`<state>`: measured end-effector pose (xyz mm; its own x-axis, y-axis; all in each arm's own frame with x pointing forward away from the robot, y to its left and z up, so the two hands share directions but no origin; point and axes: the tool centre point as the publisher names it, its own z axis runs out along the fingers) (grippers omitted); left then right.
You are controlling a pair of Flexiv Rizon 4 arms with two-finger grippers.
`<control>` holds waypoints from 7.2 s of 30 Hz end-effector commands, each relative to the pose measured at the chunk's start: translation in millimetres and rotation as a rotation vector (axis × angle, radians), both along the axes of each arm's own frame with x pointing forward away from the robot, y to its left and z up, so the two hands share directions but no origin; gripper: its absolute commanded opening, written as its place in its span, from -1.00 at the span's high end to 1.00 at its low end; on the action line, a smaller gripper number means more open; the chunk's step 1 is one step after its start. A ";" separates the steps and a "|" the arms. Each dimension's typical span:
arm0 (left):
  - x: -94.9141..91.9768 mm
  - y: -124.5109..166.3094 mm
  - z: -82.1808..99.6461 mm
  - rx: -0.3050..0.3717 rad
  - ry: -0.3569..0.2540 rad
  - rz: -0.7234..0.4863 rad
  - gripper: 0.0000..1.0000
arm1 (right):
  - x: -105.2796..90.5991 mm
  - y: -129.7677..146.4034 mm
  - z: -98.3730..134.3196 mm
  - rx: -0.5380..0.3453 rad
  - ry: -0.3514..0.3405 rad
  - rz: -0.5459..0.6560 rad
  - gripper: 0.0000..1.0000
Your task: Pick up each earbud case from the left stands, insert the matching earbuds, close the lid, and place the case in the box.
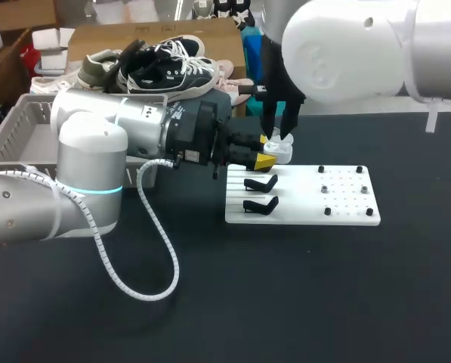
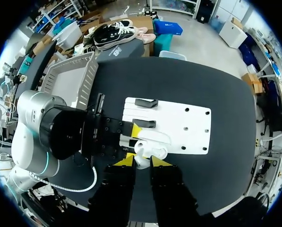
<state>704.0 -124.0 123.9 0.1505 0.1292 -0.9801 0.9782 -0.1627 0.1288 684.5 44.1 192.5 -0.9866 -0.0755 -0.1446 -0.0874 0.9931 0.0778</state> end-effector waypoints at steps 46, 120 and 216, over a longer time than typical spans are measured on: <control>-0.3 0.1 -0.5 -0.002 -0.001 0.001 1.00 | 6.0 2.4 -20.5 -0.042 0.014 -0.001 1.00; -0.3 0.1 -0.5 -0.002 -0.001 0.001 1.00 | 32.1 -66.7 -33.0 -0.001 0.045 -0.300 -1.00; 69.3 246.8 31.2 0.230 0.175 0.942 -1.00 | -17.7 -129.3 0.5 0.168 -0.107 -0.195 -1.00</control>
